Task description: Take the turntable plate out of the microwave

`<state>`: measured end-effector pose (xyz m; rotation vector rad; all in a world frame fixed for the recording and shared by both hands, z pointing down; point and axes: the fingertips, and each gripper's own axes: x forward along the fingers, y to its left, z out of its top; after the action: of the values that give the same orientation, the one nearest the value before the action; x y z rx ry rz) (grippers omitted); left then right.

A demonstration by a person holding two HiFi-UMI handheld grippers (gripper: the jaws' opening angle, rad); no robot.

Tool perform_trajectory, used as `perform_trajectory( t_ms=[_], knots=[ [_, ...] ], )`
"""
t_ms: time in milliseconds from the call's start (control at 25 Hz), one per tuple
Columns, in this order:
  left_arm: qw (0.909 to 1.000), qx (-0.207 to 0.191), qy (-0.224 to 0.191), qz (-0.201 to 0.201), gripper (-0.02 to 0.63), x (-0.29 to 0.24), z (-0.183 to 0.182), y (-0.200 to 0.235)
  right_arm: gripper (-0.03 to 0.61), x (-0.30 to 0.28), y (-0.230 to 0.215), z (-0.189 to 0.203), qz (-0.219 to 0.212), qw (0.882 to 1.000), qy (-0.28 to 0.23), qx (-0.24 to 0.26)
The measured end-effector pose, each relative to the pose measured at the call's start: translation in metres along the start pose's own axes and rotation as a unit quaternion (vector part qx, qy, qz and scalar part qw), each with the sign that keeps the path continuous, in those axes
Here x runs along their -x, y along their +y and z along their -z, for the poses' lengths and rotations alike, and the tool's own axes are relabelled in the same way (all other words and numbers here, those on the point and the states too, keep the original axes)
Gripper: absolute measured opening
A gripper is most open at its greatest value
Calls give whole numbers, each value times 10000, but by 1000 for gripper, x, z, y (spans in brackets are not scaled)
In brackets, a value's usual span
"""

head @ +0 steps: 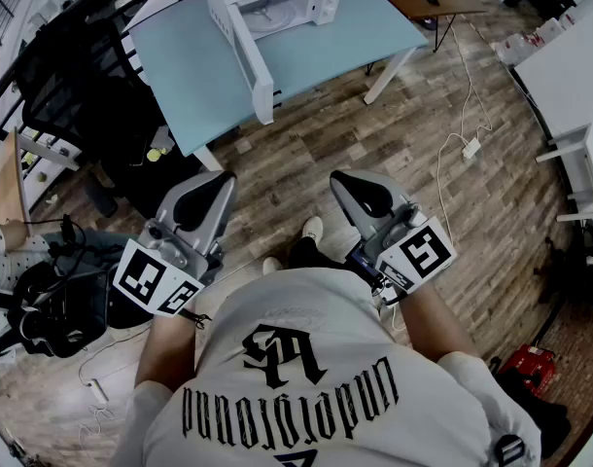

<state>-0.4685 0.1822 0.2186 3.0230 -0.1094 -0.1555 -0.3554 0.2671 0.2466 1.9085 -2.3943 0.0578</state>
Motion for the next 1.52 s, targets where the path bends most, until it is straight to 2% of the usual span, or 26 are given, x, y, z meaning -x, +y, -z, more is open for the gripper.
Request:
perform_trajectory(
  t_ms=[360, 680, 920, 1120, 1520],
  knots=[
    [9999, 127, 90, 19, 49, -39, 13, 14, 3, -3, -44, 10, 12, 9999, -7, -102],
    [9998, 157, 137, 20, 49, -116, 34, 30, 2, 0, -116, 26, -74, 9998, -53, -192],
    [9996, 197, 176, -70, 49, -199, 40, 75, 3, -23, -195, 24, -205, 9995, 38, -222],
    [9987, 429, 185, -185, 49, -245, 49, 114, 3, -44, -251, 26, -191, 9994, 143, -238],
    [9988, 461, 167, -1, 49, -306, 57, 132, 3, -52, -300, 39, -51, 9992, 133, -375]
  ],
)
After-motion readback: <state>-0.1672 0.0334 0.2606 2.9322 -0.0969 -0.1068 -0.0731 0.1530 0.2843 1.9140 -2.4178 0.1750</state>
